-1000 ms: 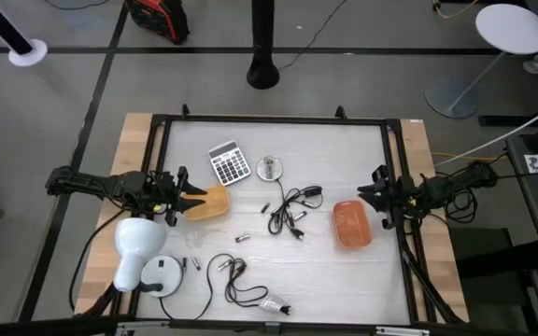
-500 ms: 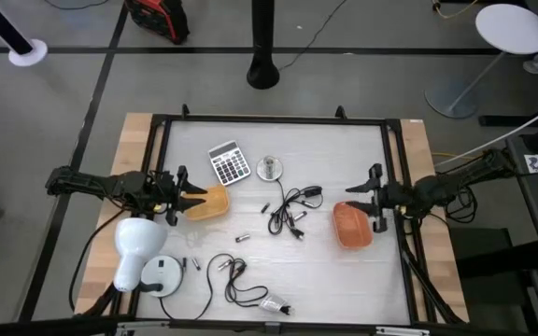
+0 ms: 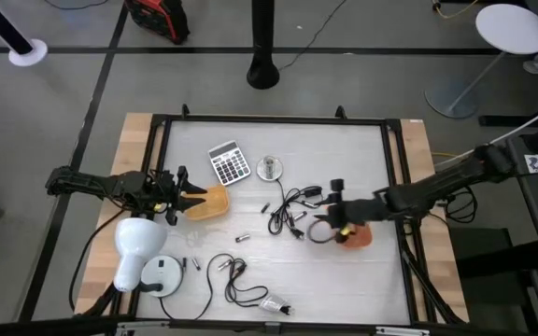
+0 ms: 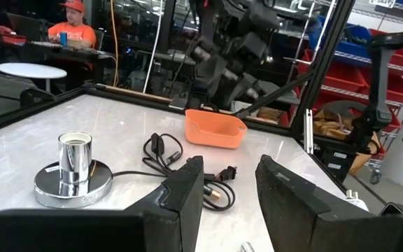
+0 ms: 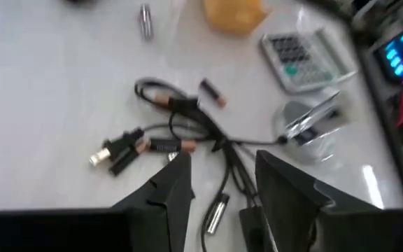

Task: Sort batteries
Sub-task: Put the silver battery into the orange bin

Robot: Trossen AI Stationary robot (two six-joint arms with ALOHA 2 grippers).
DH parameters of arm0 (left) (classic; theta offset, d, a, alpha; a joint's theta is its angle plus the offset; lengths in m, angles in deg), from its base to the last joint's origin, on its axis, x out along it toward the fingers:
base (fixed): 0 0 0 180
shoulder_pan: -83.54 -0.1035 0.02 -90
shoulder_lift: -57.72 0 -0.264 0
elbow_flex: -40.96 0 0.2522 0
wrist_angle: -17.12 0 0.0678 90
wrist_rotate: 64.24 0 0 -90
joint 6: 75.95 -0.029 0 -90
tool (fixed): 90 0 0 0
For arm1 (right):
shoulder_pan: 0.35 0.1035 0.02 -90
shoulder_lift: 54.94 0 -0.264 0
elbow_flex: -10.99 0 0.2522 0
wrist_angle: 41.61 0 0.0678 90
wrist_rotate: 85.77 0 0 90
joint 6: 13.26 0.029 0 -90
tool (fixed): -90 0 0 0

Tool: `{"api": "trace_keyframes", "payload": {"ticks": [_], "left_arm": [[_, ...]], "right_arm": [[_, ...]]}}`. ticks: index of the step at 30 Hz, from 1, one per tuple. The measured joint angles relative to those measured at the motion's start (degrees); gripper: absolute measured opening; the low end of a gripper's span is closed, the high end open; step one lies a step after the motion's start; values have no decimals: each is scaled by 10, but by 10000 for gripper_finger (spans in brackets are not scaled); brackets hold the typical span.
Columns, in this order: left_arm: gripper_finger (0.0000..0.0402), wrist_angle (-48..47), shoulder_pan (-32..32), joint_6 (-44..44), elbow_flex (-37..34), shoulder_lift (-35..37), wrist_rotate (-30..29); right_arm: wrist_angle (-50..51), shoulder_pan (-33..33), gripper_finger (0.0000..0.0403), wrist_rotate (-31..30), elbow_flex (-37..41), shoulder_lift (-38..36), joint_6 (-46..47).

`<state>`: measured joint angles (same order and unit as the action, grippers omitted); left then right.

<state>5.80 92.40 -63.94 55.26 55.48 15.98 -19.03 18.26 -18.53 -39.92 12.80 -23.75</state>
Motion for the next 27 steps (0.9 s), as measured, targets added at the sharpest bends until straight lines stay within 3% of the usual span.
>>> {"api": "trace_keyframes", "payload": {"ticks": [13, 19, 27], "left_arm": [[123, -3, 0, 0, 0, 0, 0], [123, -3, 0, 0, 0, 0, 1], [123, -3, 0, -4, 0, 0, 1]], "right_arm": [[3, -124, 154, 206, -83, 197, 1], [36, -136, 150, 219, -115, 248, 1], [61, -134, 109, 219, -138, 290, 1]]}}
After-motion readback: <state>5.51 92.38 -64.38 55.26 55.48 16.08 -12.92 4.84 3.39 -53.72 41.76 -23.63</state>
